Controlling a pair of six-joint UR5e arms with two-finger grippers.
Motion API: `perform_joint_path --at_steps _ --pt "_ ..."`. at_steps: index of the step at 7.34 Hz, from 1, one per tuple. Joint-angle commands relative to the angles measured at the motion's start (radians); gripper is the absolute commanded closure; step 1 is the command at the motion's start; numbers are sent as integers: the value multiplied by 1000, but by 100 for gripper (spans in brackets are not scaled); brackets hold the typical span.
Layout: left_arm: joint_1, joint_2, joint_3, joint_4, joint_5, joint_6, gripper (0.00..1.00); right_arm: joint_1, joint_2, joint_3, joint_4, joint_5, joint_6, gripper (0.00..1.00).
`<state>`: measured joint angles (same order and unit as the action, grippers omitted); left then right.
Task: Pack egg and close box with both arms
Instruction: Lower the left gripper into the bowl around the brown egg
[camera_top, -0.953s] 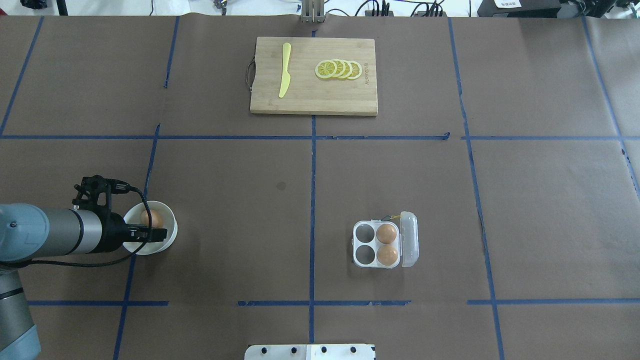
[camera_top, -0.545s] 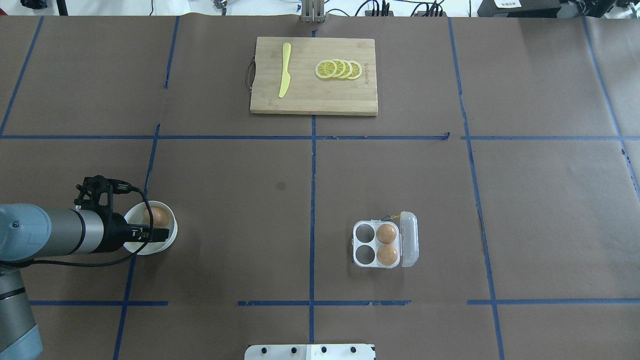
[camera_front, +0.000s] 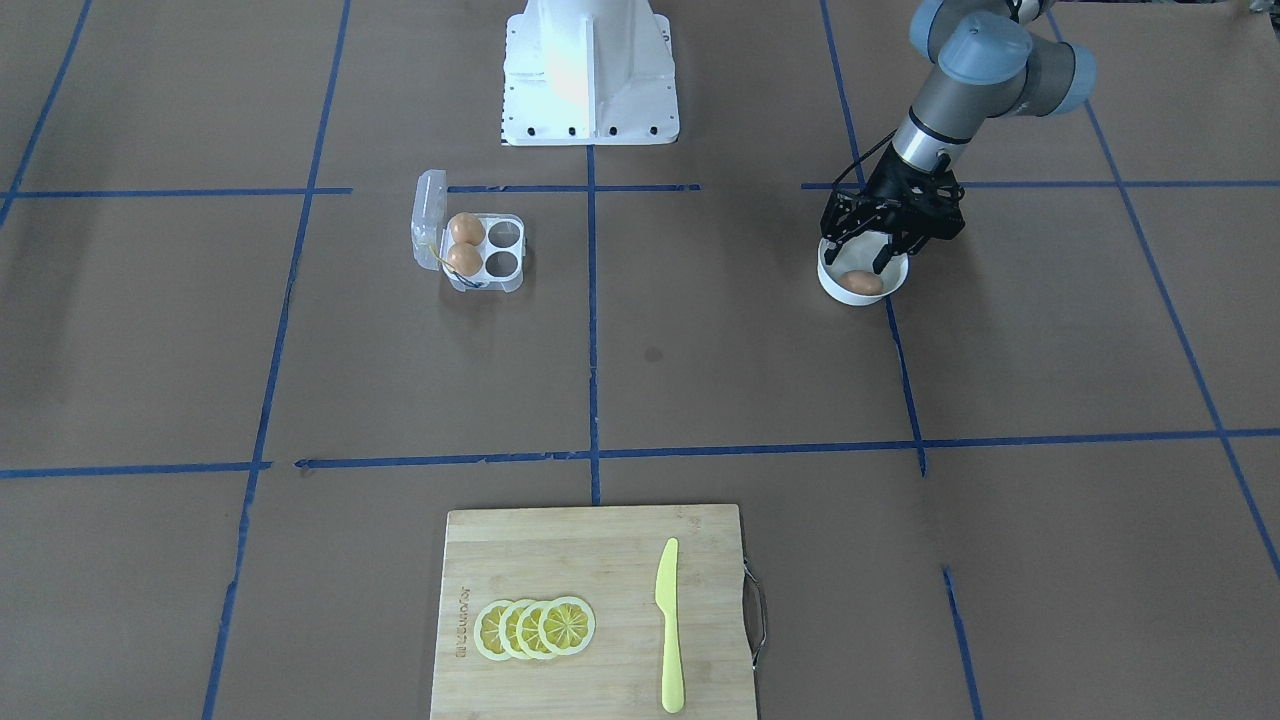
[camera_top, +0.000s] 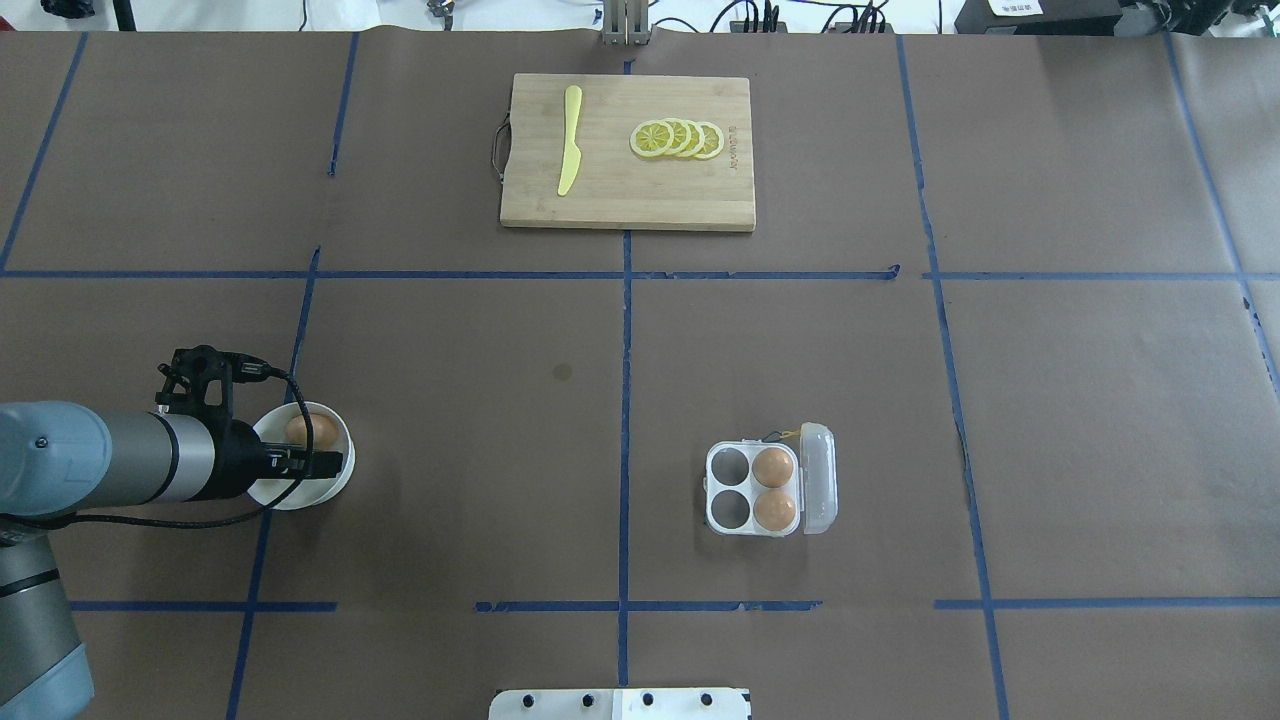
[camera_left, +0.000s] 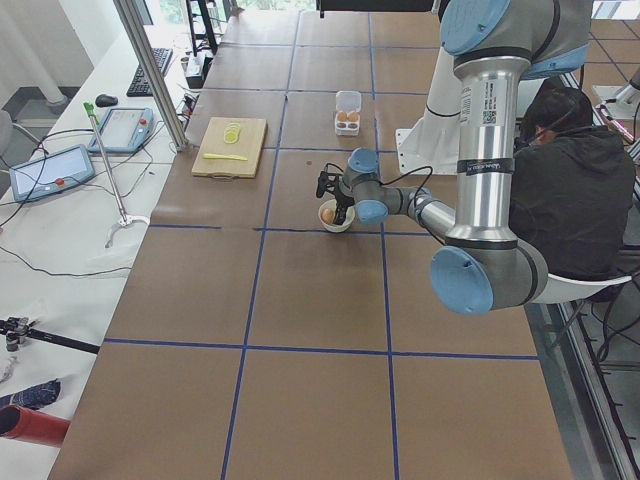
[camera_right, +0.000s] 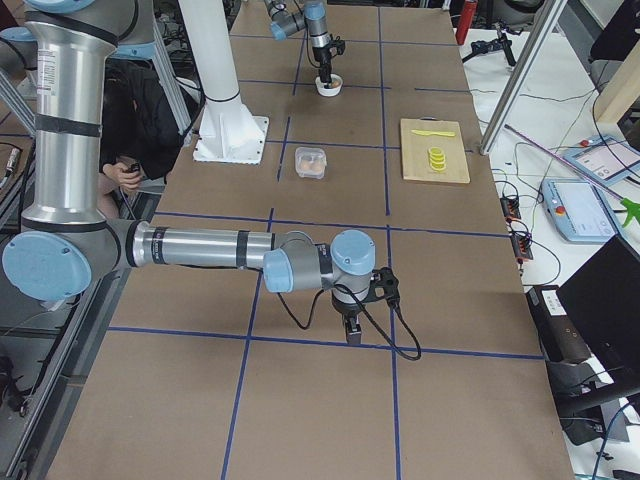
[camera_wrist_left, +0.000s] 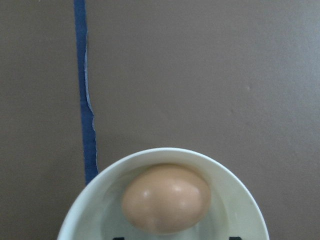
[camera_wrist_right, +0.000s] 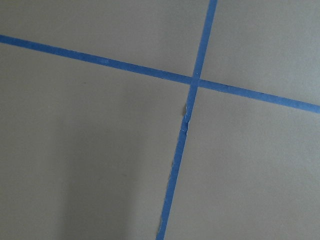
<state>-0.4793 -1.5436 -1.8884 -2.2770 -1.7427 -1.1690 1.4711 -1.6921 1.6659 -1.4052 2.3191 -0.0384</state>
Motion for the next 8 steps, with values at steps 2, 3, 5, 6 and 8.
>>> perform_joint_path --at_steps 2,3,5,6,8 --pt "-1 -13 -5 66 0 0 25 0 -1 0 0 -1 -2 0" --pt "-1 -15 -5 67 0 0 24 0 -1 0 0 -1 -2 0" --pt "-1 -15 -3 68 0 0 20 0 -1 0 0 -1 -2 0" --pt "-2 -15 -1 68 0 0 20 0 -1 0 0 -1 -2 0" --pt "-7 -15 -1 71 0 0 20 0 -1 0 0 -1 -2 0"
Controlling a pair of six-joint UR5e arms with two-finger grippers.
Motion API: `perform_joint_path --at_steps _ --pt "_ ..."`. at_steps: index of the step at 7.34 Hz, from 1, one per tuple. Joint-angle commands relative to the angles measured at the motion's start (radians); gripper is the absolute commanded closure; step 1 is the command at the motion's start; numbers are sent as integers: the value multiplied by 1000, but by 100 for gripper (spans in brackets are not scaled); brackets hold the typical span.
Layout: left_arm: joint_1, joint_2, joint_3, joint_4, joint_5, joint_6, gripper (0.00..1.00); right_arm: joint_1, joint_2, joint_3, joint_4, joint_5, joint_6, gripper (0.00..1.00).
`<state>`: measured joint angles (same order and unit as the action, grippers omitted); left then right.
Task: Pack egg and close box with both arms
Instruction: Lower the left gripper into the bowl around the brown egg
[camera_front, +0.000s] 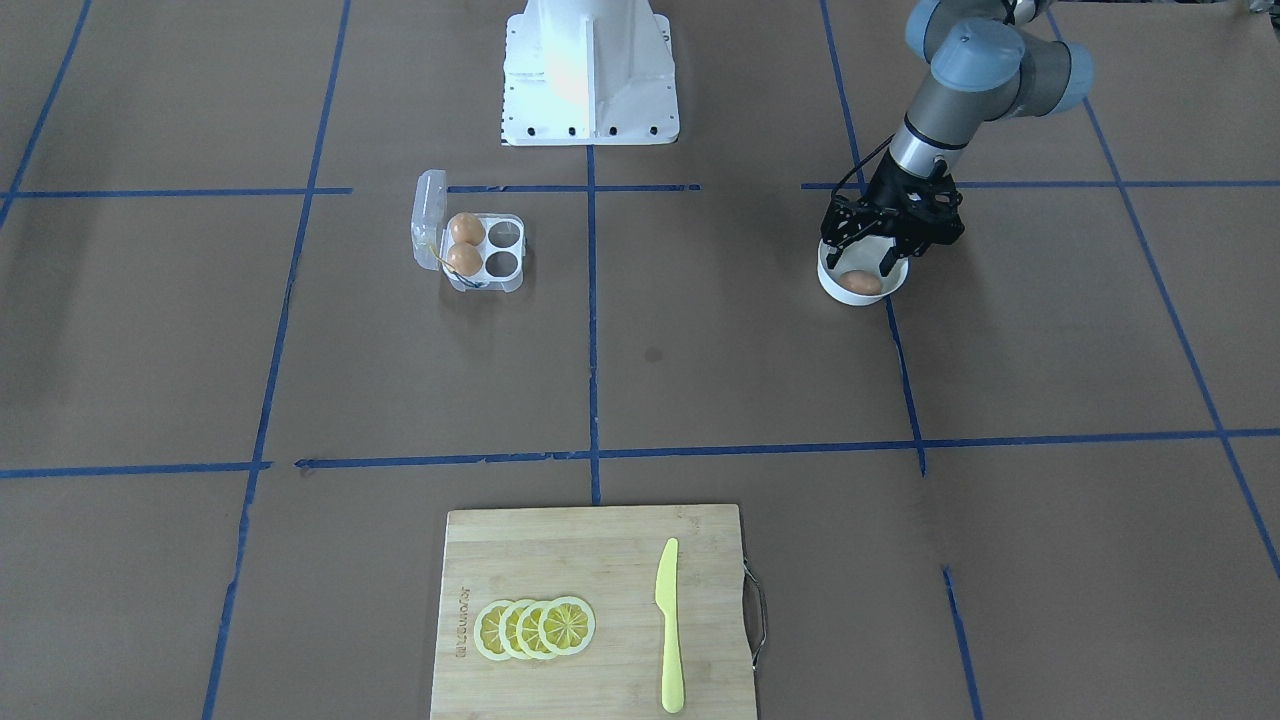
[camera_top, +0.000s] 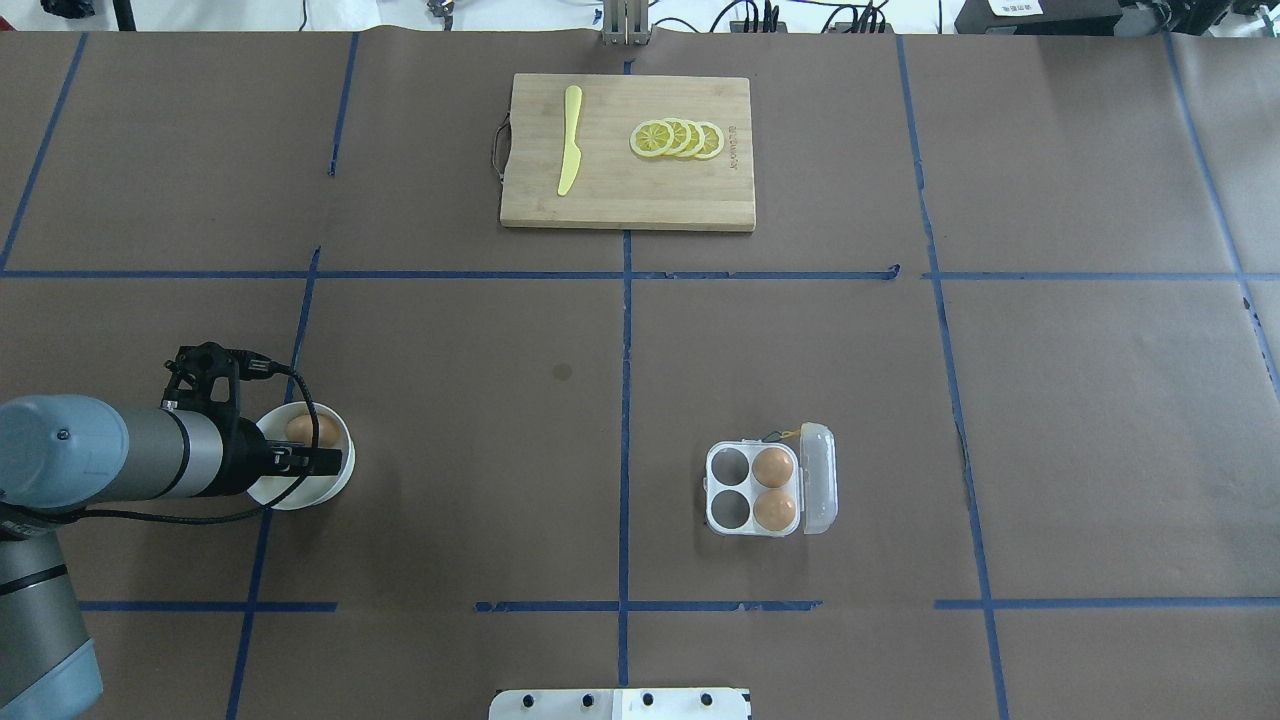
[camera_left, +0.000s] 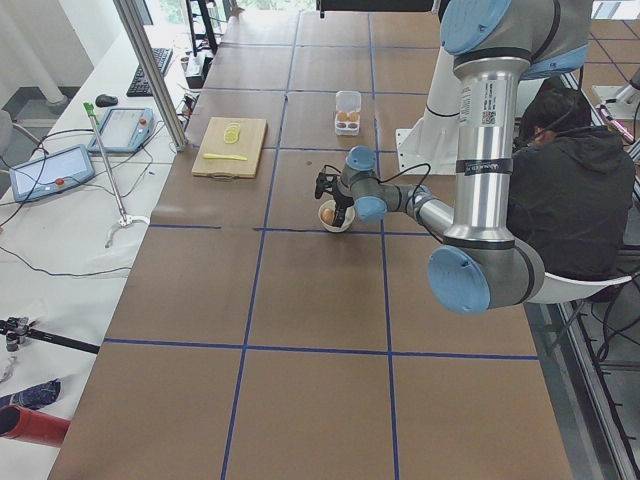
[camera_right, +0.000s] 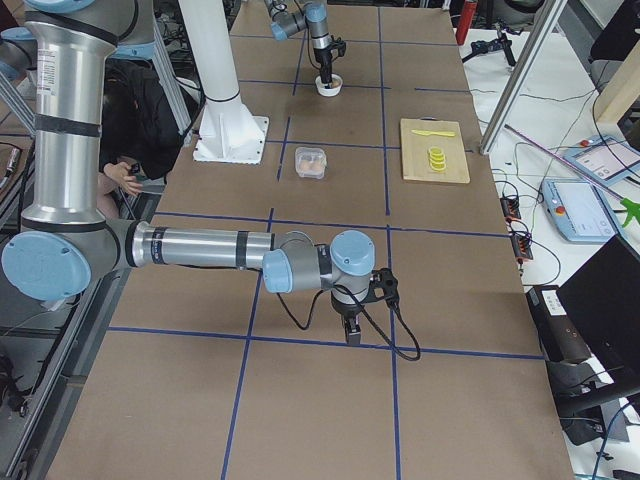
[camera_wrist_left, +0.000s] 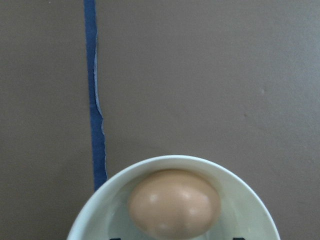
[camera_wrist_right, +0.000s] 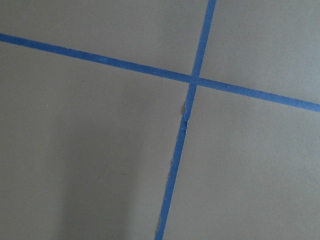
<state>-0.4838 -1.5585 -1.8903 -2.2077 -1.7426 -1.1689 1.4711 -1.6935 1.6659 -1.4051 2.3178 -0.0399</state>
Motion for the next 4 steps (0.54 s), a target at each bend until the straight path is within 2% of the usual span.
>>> perform_joint_path --at_steps 1,4 --pt "-6 -6 -3 14 0 2 20 0 0 0 0 0 0 0" --pt "-28 -40 0 31 -2 3 20 0 0 0 0 0 0 0"
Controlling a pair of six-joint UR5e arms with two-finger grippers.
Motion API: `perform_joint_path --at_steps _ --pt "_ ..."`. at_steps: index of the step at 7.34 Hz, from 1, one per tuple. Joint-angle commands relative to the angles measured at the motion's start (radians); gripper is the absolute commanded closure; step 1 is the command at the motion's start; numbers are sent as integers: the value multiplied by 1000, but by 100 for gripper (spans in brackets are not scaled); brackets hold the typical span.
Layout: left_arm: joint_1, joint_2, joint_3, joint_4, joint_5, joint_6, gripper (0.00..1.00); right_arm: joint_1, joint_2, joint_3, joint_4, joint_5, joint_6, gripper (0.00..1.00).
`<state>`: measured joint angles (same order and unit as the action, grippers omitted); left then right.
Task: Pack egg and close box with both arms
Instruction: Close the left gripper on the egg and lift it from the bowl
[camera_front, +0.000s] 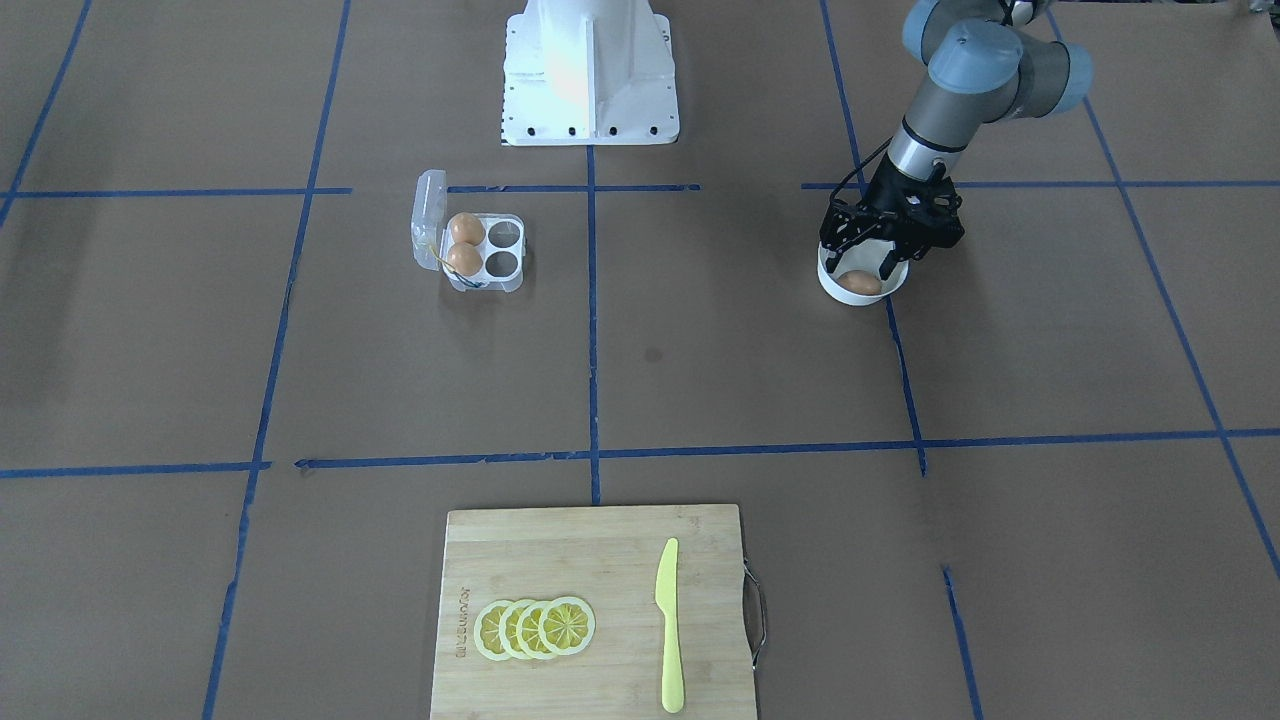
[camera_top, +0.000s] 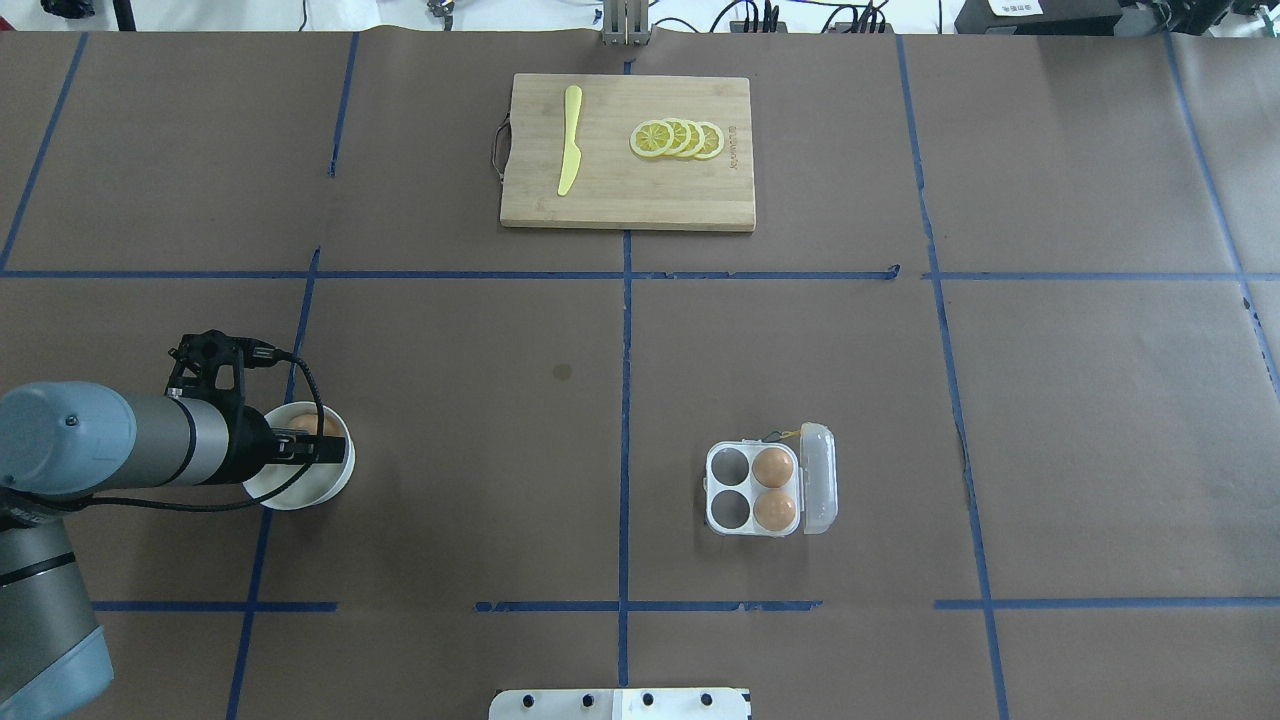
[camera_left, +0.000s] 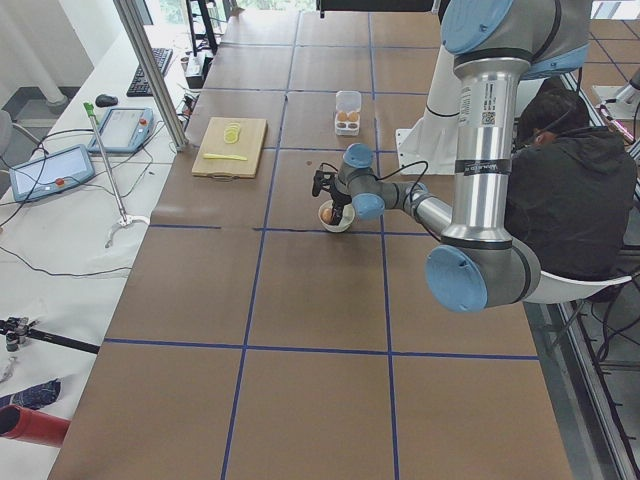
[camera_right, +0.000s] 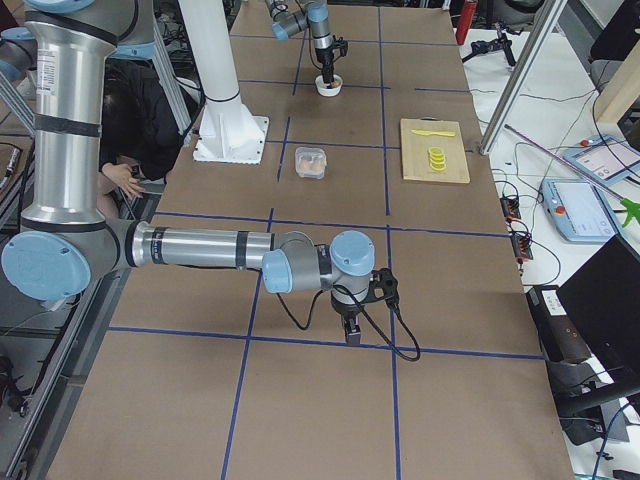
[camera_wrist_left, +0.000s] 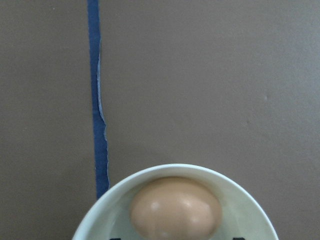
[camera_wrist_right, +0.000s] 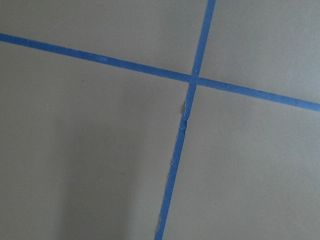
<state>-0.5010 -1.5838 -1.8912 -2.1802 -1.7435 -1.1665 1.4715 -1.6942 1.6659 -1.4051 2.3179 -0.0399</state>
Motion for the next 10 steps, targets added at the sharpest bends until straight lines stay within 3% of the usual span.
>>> perform_joint_path --at_steps 1,10 --pt "-25 -25 1 10 -1 1 20 0 1 0 0 0 0 0" --pt "-47 -42 17 28 6 -15 25 0 8 -2 0 -2 0 0"
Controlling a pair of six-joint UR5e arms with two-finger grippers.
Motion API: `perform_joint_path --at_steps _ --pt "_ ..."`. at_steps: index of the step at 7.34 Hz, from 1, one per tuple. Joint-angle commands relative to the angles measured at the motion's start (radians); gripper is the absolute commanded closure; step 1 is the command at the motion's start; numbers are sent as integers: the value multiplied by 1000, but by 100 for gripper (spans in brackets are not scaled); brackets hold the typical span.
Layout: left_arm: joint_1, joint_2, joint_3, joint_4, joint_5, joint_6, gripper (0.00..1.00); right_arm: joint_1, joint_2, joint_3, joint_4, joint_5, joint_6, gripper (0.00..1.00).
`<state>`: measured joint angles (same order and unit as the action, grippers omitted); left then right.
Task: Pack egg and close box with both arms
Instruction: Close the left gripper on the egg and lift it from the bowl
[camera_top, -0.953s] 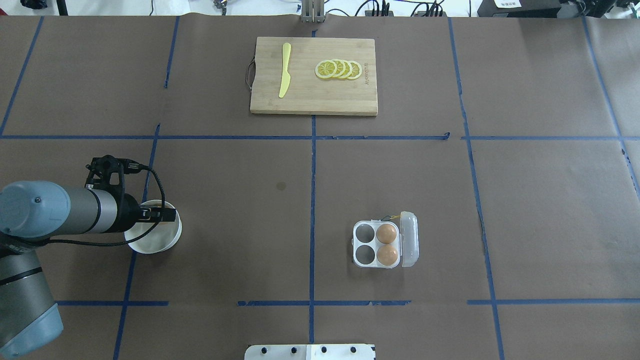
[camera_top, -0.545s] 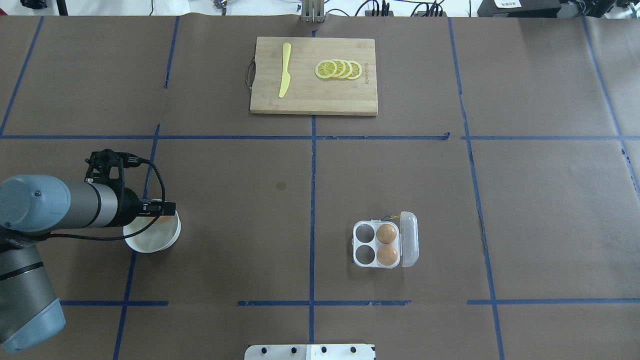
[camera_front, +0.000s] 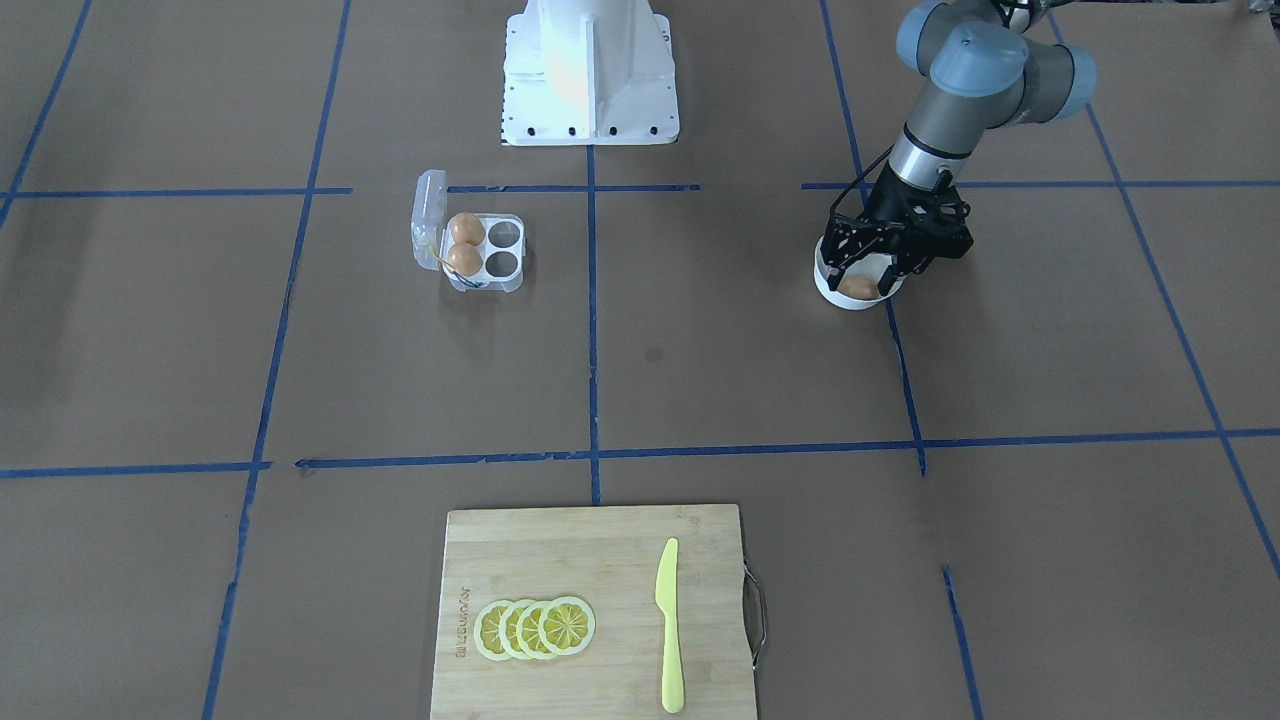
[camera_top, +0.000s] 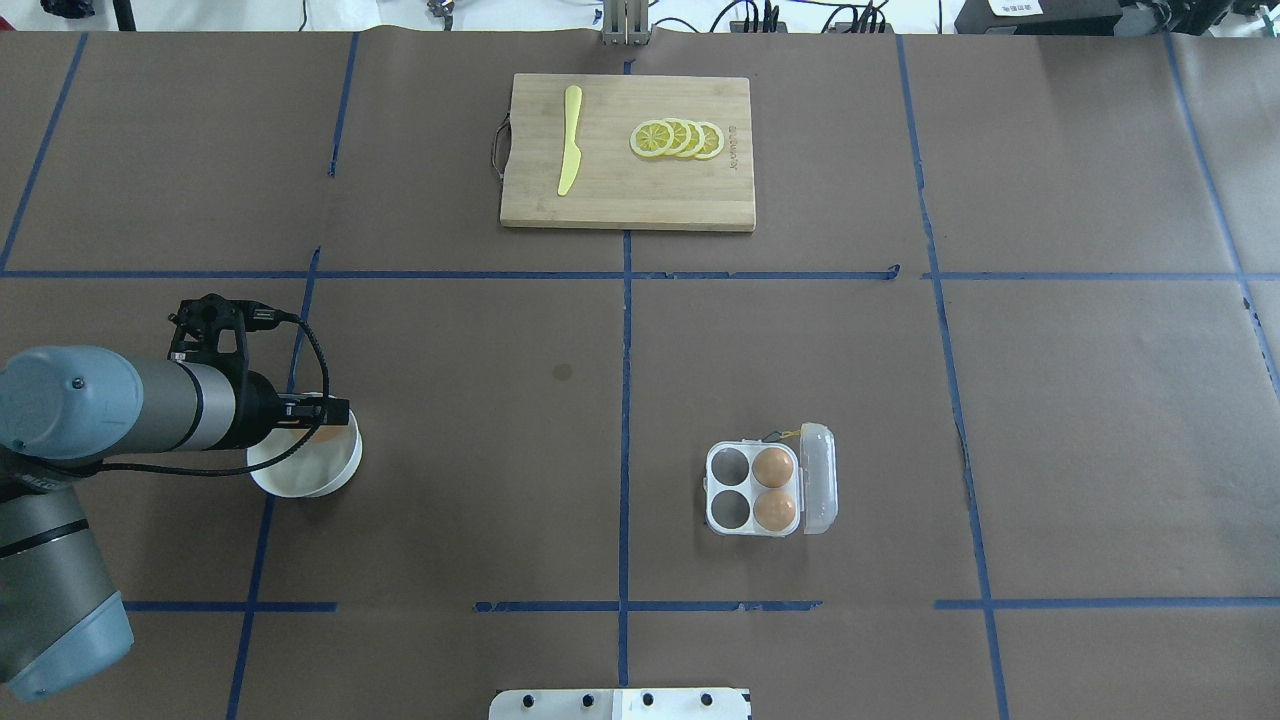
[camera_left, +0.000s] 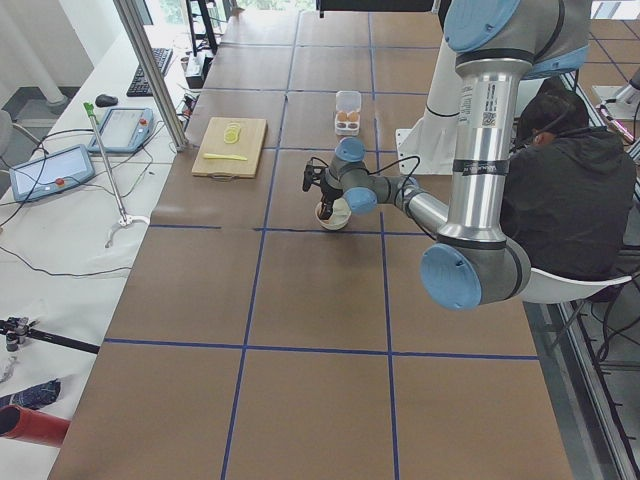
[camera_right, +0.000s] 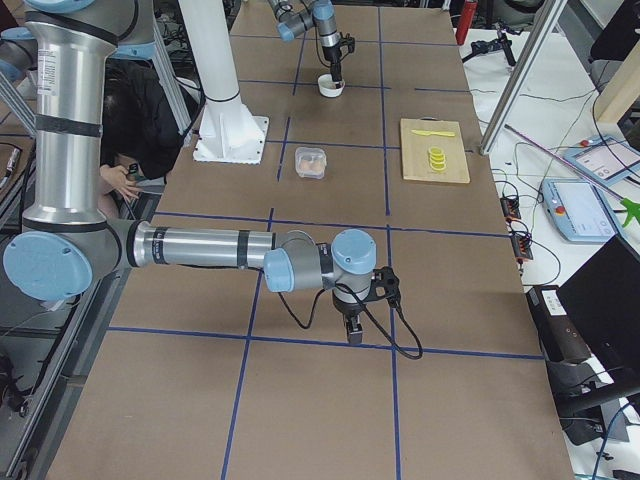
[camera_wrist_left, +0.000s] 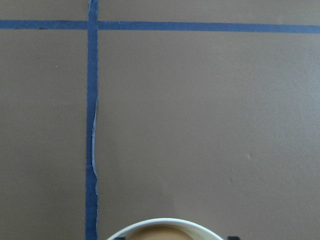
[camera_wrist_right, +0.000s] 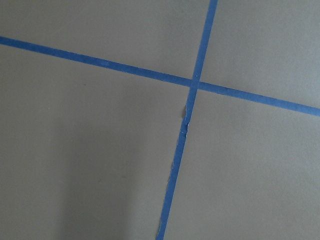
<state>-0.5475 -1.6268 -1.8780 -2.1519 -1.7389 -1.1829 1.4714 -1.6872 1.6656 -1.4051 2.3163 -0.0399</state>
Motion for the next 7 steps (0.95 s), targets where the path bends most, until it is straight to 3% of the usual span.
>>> perform_joint_path --at_steps 1,7 --pt "0 1 5 0 1 2 25 0 1 0 0 0 0 0" --pt "12 2 13 0 15 0 21 0 1 0 0 -2 0 0"
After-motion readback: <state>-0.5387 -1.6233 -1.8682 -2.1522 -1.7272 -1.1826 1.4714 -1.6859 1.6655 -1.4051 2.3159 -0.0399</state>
